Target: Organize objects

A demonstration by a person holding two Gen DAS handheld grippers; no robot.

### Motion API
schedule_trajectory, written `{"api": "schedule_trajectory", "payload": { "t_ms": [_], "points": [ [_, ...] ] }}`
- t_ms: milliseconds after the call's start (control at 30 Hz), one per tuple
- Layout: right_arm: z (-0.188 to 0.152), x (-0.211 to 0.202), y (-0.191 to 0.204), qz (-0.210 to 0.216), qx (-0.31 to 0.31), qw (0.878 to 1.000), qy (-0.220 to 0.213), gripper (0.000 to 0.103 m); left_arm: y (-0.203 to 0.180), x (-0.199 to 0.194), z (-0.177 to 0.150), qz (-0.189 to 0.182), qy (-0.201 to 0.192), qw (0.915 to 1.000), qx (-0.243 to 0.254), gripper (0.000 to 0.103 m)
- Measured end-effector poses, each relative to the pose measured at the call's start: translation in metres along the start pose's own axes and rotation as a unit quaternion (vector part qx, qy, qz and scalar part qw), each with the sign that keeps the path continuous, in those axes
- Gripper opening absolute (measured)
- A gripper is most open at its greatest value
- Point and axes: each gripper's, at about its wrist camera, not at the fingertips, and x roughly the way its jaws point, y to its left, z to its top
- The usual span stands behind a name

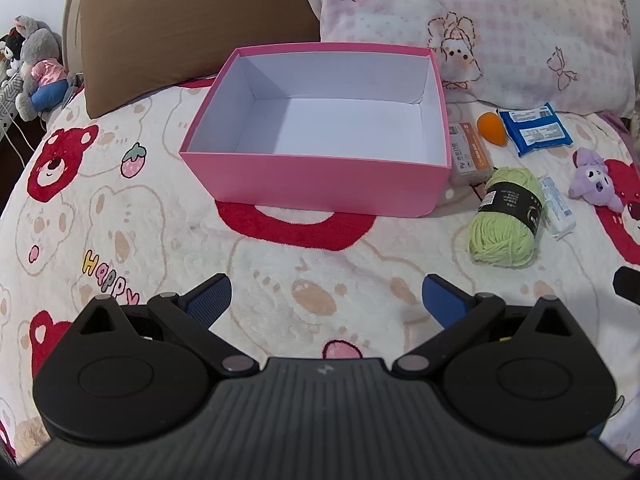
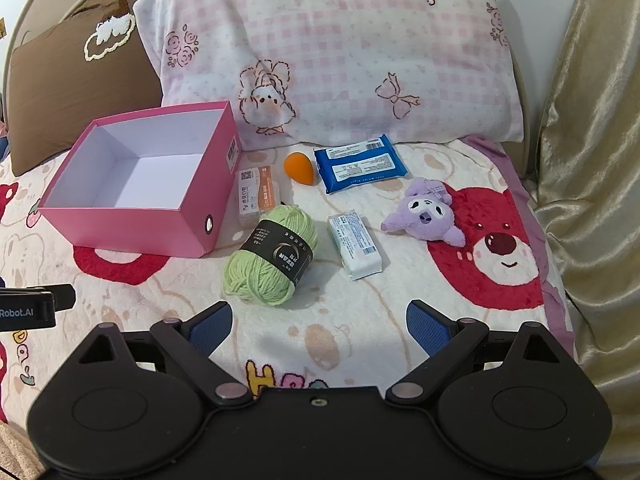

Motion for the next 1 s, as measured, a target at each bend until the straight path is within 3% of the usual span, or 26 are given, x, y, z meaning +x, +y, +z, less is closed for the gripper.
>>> {"api": "schedule_trajectory", "payload": {
  "t_ms": [1000],
  "points": [
    [-0.003,0.002,-0.001,-0.002,0.000,1.000,0.001,0.096,0.012,0.003,-0.011,-0.011,-0.018,0.9991,-0.036,0.103]
  ]
}}
